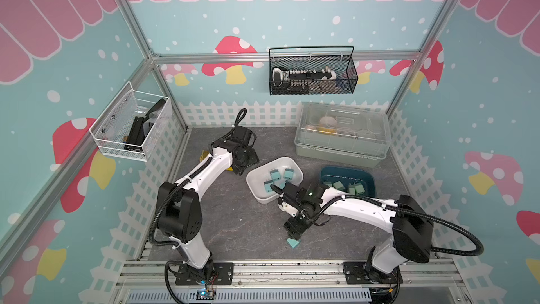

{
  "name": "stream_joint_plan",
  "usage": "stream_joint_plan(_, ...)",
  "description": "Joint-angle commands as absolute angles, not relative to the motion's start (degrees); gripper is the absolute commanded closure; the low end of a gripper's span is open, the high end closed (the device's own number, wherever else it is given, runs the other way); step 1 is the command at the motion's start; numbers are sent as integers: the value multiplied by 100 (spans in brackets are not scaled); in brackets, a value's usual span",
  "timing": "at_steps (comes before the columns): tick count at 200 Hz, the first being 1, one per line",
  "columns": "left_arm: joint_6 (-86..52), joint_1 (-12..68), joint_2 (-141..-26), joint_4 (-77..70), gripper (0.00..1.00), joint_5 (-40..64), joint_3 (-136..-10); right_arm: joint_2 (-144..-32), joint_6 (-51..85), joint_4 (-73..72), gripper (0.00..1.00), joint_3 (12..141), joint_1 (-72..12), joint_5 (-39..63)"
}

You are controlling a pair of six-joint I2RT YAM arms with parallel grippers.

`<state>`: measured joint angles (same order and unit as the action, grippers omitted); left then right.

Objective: Place the plugs by color into the storage box
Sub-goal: Pick up the plug from the center of the board.

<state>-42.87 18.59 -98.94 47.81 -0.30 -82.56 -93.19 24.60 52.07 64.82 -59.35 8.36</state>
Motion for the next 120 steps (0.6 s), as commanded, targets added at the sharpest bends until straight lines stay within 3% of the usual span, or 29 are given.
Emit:
stream_joint_plan(1,-4355,1890,-9932,4919,28,-102,-8402,-9526,2773,4731,17,6390,-6015,682)
stream_joint_plan(120,-4430,1890,-9627,4904,28,-299,-7986,-9547,2419,4630,18,5757,-6050,772)
